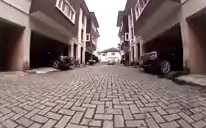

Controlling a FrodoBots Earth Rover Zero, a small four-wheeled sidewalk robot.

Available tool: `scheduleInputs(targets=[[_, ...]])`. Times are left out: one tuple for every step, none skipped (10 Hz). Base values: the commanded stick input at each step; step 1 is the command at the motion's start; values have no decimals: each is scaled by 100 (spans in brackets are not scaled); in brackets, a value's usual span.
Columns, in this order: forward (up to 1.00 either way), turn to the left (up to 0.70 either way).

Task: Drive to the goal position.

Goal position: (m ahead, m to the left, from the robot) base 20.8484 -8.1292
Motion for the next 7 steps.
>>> scheduleInputs(targets=[[50,0],[50,0],[50,0],[50,0],[50,0],[50,0],[50,0]])
